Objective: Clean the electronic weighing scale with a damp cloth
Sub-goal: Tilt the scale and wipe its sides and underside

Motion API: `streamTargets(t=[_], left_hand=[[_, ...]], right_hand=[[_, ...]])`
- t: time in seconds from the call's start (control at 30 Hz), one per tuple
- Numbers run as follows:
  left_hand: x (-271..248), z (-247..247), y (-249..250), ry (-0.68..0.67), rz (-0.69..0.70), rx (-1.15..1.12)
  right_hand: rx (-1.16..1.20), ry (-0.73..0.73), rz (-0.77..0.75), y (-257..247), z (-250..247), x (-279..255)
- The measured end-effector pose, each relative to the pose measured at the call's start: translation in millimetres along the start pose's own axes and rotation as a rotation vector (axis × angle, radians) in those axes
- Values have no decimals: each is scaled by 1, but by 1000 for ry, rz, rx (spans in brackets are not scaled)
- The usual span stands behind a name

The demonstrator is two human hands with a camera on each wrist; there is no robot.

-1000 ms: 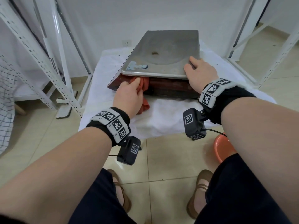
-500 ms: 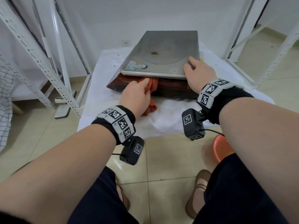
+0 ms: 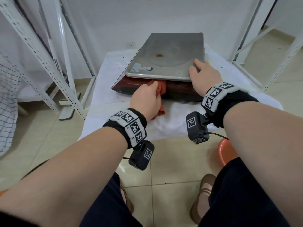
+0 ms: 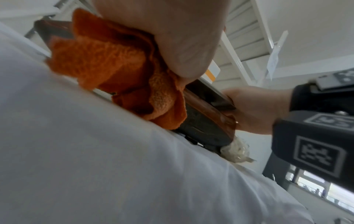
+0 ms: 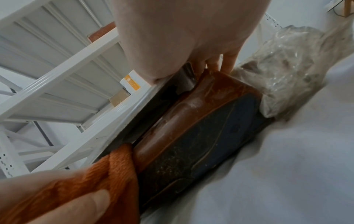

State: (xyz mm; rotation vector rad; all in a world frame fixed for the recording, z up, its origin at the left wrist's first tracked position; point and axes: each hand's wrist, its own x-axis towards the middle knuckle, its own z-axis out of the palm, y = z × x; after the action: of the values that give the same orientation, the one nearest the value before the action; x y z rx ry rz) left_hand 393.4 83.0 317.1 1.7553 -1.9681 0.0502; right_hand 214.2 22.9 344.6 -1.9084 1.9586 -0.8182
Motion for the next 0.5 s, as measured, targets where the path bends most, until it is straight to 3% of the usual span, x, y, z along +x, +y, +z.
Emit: streamTargets(t=[0.1, 0.27, 0.5], left_hand=[[2, -2, -9, -15, 5, 27], [7, -2, -17, 62, -187, -101], [3, 5, 16, -19, 32, -6]], right_hand=[[2, -8, -14, -1, -1, 0], [-2, -11, -12, -2, -2, -1], [6, -18, -15, -3, -3, -2]])
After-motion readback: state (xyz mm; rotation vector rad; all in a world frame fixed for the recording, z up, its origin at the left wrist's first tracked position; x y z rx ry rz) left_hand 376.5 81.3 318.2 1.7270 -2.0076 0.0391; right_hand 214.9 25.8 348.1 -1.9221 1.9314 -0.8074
